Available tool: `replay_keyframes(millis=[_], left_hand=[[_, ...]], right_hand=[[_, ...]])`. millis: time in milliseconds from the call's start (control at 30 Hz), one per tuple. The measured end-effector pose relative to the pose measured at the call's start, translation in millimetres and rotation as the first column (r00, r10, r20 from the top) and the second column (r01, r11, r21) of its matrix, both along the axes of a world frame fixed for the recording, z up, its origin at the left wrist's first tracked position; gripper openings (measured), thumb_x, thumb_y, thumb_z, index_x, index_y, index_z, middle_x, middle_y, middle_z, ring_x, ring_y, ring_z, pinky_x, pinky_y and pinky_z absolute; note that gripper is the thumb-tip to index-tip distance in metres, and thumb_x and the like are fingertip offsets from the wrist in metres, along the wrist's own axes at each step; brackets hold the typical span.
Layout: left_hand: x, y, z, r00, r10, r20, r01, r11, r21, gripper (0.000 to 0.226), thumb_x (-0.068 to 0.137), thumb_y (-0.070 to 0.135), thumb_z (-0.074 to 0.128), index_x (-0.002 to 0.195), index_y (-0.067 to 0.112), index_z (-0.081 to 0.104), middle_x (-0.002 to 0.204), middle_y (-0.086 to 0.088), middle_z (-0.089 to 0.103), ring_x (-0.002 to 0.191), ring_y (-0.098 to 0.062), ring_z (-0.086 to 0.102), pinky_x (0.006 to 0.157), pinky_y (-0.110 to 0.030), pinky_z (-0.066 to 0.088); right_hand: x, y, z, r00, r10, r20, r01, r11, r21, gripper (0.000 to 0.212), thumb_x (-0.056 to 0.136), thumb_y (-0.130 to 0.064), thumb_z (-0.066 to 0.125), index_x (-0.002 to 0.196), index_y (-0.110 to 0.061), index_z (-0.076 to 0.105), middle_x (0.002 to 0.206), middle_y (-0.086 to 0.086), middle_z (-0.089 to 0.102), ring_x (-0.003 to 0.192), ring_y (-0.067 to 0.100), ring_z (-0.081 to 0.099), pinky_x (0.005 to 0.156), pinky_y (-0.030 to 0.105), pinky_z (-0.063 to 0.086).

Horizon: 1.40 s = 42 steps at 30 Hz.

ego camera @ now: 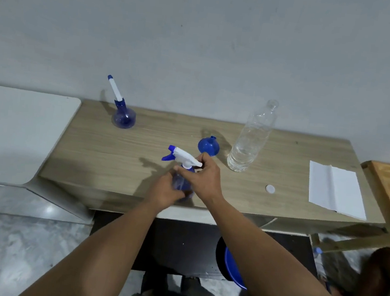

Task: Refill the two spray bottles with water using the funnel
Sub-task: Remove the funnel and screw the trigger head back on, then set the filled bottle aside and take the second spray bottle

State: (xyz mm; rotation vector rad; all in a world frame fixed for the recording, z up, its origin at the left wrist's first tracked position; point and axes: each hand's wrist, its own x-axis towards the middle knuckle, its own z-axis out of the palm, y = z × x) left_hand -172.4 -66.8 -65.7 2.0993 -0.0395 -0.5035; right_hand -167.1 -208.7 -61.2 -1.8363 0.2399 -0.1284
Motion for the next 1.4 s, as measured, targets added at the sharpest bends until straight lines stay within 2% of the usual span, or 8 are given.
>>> replay_keyframes(millis=[67,267,433,533,667,800,1000,1400], left_hand=[[-2,-3,3,0.999,0.014,-0.044,-0.013,0.999,0.033,0.039,0.068,0.027,0.085,0.099,0.025,0.062,0.081,0.016,0.069,0.081,-0.006,0.069,0.063,-0.017,0.048],[-14,-6,33,0.995,-0.087,-0.050,0.089,0.995,0.044,0.045,0.075,0.020,0.081,0.116,0.021,0.061,0.091,0.016,0.067,0.068,0.018,0.060,0.057,-0.001,0.040],[-32,11,36,0.996,-0.074,-0.048,0.080,0.987,0.140,0.082,0.063,0.049,0.088,0.133,0.036,0.046,0.117,0.023,0.060,0.105,0.003,0.059,0.085,-0.016,0.047],[-48,29,28,0.997,-0.049,-0.056,0.057,0.987,0.153,0.098,0.061,0.050,0.089,0.144,0.036,0.039,0.131,0.021,0.052,0.120,-0.007,0.056,0.098,-0.029,0.046],[-64,52,8,0.984,0.172,0.040,-0.177,0.966,0.190,0.086,0.073,0.032,0.081,0.148,0.015,0.044,0.138,-0.004,0.057,0.119,-0.023,0.062,0.101,-0.036,0.049],[-70,62,5,0.943,0.276,0.188,-0.322,0.897,0.302,0.067,0.081,0.024,0.075,0.143,0.016,0.051,0.134,-0.006,0.062,0.122,-0.023,0.059,0.099,-0.031,0.044],[-71,60,-1,0.932,0.279,0.231,-0.342,0.886,0.313,0.063,0.084,0.024,0.072,0.143,0.017,0.051,0.135,-0.007,0.060,0.125,-0.022,0.056,0.102,-0.032,0.044],[-73,58,-13,0.920,0.279,0.276,-0.368,0.858,0.359,0.058,0.086,0.030,0.070,0.141,0.021,0.053,0.136,-0.001,0.058,0.126,-0.020,0.054,0.102,-0.037,0.046]], right_hand=[[0,-3,3,0.999,0.041,-0.012,-0.041,0.999,0.011,0.050,0.072,-0.025,0.093,0.078,-0.019,0.043,0.064,-0.013,0.049,0.058,0.006,0.043,0.057,0.021,0.041],[15,-7,38,0.932,0.359,0.051,-0.362,0.929,0.076,0.029,0.085,-0.007,0.063,0.111,-0.018,0.065,0.097,-0.008,0.066,0.082,0.007,0.060,0.074,0.023,0.047],[12,15,55,0.845,0.530,0.077,-0.535,0.838,0.107,0.038,0.084,0.006,0.048,0.110,-0.006,0.072,0.115,0.007,0.075,0.110,0.029,0.069,0.101,0.041,0.054],[4,23,52,0.831,0.548,0.098,-0.554,0.830,0.057,0.031,0.080,0.000,0.048,0.097,-0.011,0.072,0.100,0.006,0.074,0.098,0.028,0.069,0.093,0.044,0.056],[-14,29,36,0.836,0.545,0.067,-0.548,0.836,0.031,0.023,0.079,-0.006,0.050,0.088,-0.017,0.068,0.084,-0.003,0.069,0.076,0.011,0.063,0.071,0.026,0.049],[-32,28,14,0.865,0.500,0.041,-0.500,0.866,0.010,0.010,0.084,-0.005,0.055,0.081,-0.014,0.060,0.075,0.011,0.062,0.065,0.017,0.054,0.065,0.035,0.045],[-53,18,7,0.875,0.480,0.067,-0.482,0.876,0.021,0.019,0.085,0.002,0.056,0.086,-0.014,0.064,0.078,0.001,0.064,0.070,0.009,0.056,0.068,0.020,0.046],[-71,8,-13,0.876,0.482,0.020,-0.480,0.876,-0.045,0.028,0.086,0.000,0.057,0.075,-0.026,0.054,0.064,-0.009,0.052,0.058,0.009,0.046,0.059,0.023,0.041]])
